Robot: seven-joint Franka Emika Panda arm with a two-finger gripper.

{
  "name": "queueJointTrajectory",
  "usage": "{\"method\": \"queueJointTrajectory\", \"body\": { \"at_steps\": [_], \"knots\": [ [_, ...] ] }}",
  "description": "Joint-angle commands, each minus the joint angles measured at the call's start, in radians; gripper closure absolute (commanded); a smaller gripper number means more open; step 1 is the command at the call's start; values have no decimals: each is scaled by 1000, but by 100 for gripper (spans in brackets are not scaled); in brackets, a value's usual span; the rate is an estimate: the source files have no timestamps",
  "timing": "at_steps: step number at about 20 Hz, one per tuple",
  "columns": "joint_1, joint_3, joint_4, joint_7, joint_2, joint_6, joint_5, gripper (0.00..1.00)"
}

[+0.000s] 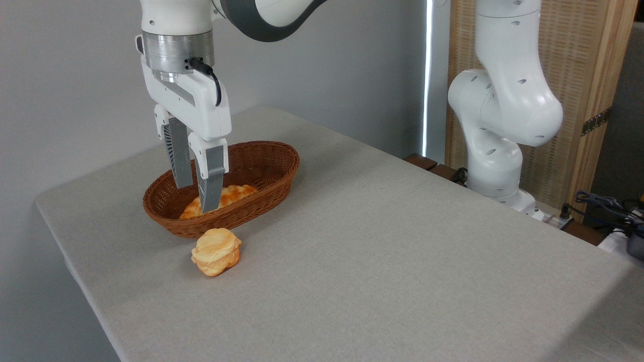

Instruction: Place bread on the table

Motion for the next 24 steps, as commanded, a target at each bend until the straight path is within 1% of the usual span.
{"method": "queueJointTrajectory", "body": {
  "at_steps": [1,16,24],
  "knots": [
    [-5,5,8,-18,-1,-23,-6,0],
    [-5,4,8,-18,1,-23,-6,0],
    [-7,-9,8,-17,4,-23,-6,0]
  ]
}}
